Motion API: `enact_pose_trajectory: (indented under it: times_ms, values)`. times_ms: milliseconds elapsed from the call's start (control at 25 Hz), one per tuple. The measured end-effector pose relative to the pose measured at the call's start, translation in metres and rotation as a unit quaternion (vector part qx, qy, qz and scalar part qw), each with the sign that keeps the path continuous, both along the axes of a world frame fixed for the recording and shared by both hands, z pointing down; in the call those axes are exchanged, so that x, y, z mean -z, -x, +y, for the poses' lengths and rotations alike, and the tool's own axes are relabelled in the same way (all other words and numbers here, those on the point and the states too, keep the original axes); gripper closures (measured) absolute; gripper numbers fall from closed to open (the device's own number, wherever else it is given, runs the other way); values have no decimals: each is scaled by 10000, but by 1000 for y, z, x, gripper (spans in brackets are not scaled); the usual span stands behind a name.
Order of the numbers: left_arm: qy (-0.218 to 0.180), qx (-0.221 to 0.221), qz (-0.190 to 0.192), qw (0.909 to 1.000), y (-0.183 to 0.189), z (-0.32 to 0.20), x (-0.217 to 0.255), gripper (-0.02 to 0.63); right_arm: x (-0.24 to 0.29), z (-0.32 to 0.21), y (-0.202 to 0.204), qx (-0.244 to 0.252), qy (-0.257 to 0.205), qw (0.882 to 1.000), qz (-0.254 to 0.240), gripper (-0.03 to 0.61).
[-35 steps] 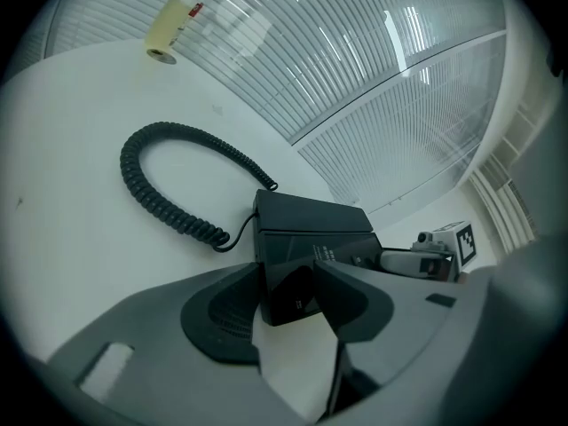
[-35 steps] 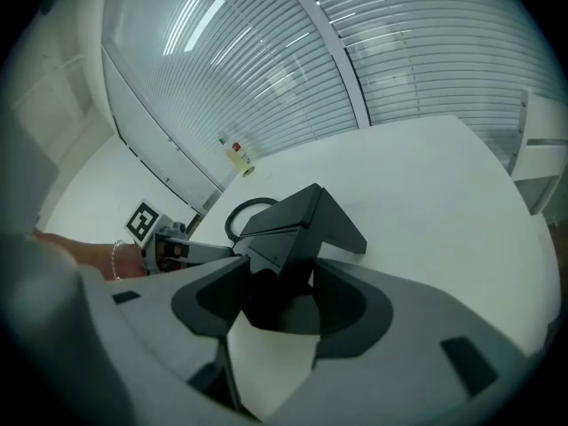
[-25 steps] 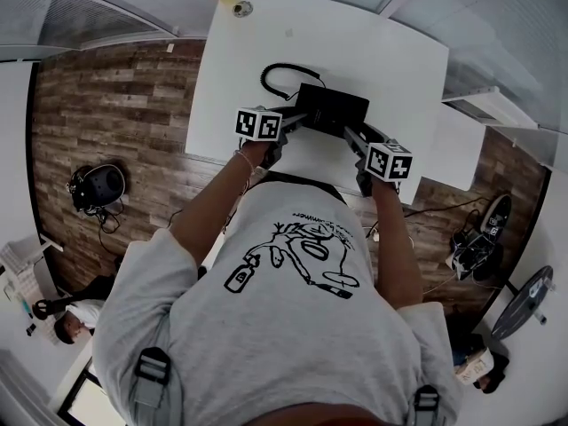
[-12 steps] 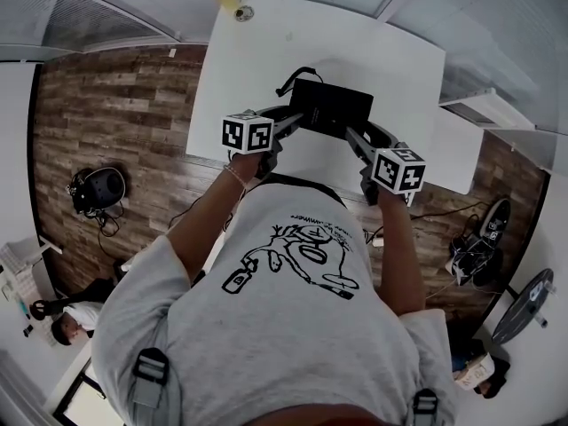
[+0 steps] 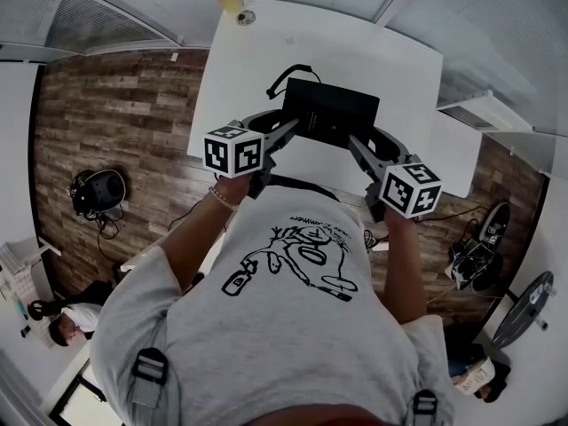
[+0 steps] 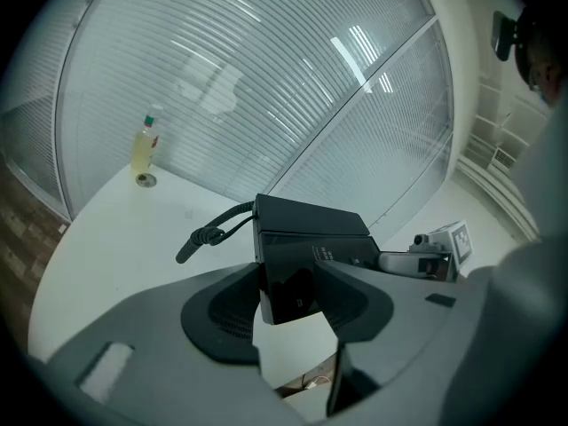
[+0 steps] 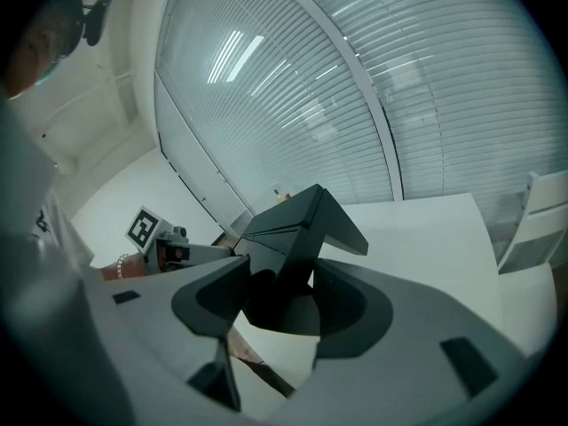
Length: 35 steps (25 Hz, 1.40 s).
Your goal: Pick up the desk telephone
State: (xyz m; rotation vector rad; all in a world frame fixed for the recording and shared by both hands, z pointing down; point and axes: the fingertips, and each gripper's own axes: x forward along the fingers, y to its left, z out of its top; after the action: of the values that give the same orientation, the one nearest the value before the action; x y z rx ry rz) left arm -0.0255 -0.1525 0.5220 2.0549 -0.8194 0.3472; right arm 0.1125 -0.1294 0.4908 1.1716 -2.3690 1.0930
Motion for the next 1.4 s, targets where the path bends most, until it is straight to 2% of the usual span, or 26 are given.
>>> enact_pose_trajectory:
  times_ms: [360, 680, 1400]
  values:
    - [-334, 136, -7, 9993, 13, 19, 67, 437, 62, 18, 11, 93, -282, 9996, -29, 377]
    - [-571, 195, 86, 9981, 21, 32, 105, 437, 100, 29, 18, 180, -523, 9984, -99, 377]
    - [-679, 229, 58, 9974, 27, 38, 111, 437, 106, 33, 23, 256, -548, 9981, -98, 377]
